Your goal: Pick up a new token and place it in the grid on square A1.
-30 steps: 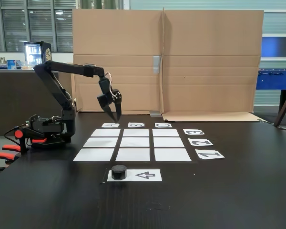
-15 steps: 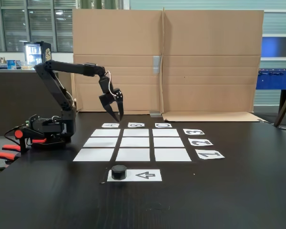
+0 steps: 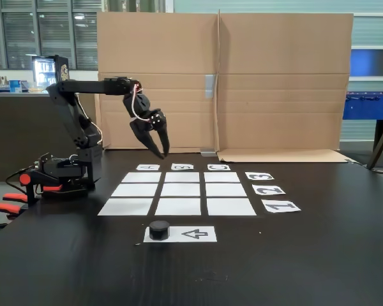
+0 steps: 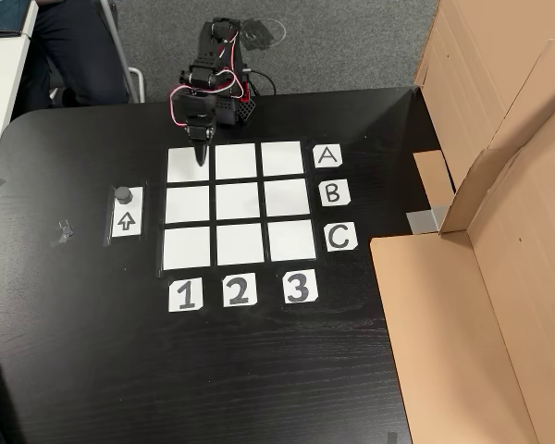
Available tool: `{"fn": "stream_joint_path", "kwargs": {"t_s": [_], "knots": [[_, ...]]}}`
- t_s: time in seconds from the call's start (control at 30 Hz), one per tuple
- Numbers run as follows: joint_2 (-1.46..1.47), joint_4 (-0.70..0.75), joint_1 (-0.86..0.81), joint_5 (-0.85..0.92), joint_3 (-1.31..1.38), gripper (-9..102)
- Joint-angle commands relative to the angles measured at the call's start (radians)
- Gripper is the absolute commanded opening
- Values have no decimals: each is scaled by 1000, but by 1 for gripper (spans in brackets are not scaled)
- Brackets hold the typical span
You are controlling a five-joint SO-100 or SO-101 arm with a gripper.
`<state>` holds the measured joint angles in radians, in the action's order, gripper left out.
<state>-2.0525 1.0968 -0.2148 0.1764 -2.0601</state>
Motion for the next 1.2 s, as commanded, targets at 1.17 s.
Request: {"fn": "stream_joint_path", "kwargs": {"t_s": [1.17], "knots": [[756, 189, -417, 74, 796, 26]]}}
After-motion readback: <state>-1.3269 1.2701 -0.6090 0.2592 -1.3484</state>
